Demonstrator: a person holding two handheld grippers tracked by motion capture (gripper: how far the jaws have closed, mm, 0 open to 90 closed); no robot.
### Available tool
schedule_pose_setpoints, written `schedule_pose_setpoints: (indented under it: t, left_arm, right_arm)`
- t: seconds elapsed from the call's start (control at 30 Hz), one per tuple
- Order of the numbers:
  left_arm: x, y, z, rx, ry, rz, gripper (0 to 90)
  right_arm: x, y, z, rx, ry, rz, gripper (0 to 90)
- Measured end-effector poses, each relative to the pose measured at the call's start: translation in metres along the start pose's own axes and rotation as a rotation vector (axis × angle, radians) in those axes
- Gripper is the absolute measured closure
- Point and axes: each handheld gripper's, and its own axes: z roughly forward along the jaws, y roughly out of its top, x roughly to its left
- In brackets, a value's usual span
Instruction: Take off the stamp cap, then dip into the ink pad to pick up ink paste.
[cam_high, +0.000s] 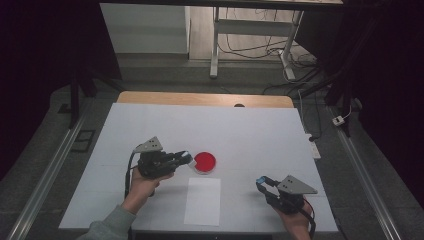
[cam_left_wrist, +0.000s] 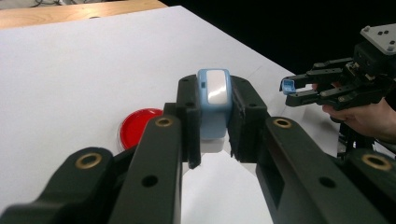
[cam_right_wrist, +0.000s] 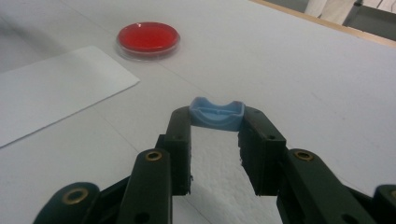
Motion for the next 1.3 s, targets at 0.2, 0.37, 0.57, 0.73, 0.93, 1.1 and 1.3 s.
schedule_pose_setpoints:
  t: [0.2,0.37,0.57,0.73,0.93,1.1,1.3]
  left_arm:
    - [0.000,0.002,0.002,-0.001,-0.001,0.002,75.8]
    - [0.001,0.003,0.002,-0.003,0.001,0.006,75.8]
    - [0.001,0.004,0.004,0.004,0.010,0.016,75.8]
    - [0.002,0.006,0.008,0.013,0.020,0.030,75.8]
    - [0.004,0.010,0.014,0.024,0.036,0.042,75.8]
    - [0.007,0.011,0.025,0.051,0.039,0.051,75.8]
    - [0.010,0.013,0.041,0.082,0.044,0.063,75.8]
  right_arm:
    - [-0.004,-0.003,-0.003,-0.001,-0.010,0.022,64.9]
    - [-0.003,-0.002,-0.003,-0.003,-0.010,0.015,64.9]
    - [-0.004,-0.002,-0.003,-0.002,-0.016,0.014,64.9]
    - [-0.003,-0.002,-0.002,-0.002,-0.010,0.011,64.9]
    - [-0.002,-0.001,-0.001,0.003,-0.015,0.008,64.9]
    - [-0.002,-0.001,-0.001,0.003,-0.012,0.005,64.9]
    - [-0.002,-0.001,-0.001,0.003,-0.012,0.005,64.9]
